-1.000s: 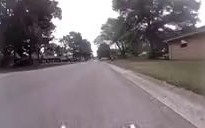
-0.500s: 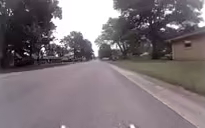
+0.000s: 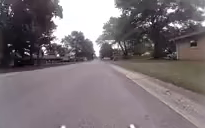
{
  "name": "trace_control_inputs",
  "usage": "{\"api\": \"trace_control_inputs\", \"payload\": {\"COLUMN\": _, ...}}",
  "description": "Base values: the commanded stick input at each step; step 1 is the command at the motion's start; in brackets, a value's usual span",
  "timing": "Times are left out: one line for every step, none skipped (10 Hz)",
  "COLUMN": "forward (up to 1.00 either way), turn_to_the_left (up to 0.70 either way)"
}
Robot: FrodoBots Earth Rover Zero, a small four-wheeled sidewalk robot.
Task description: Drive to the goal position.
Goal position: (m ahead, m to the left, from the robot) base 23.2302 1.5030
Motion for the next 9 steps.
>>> {"api": "trace_control_inputs", "payload": {"forward": 1.0, "turn_to_the_left": 0.0}}
{"api": "trace_control_inputs", "payload": {"forward": 1.0, "turn_to_the_left": 0.0}}
{"api": "trace_control_inputs", "payload": {"forward": 1.0, "turn_to_the_left": 0.0}}
{"api": "trace_control_inputs", "payload": {"forward": 1.0, "turn_to_the_left": 0.0}}
{"api": "trace_control_inputs", "payload": {"forward": 1.0, "turn_to_the_left": 0.0}}
{"api": "trace_control_inputs", "payload": {"forward": 1.0, "turn_to_the_left": 0.0}}
{"api": "trace_control_inputs", "payload": {"forward": 1.0, "turn_to_the_left": 0.0}}
{"api": "trace_control_inputs", "payload": {"forward": 1.0, "turn_to_the_left": 0.0}}
{"api": "trace_control_inputs", "payload": {"forward": 1.0, "turn_to_the_left": 0.0}}
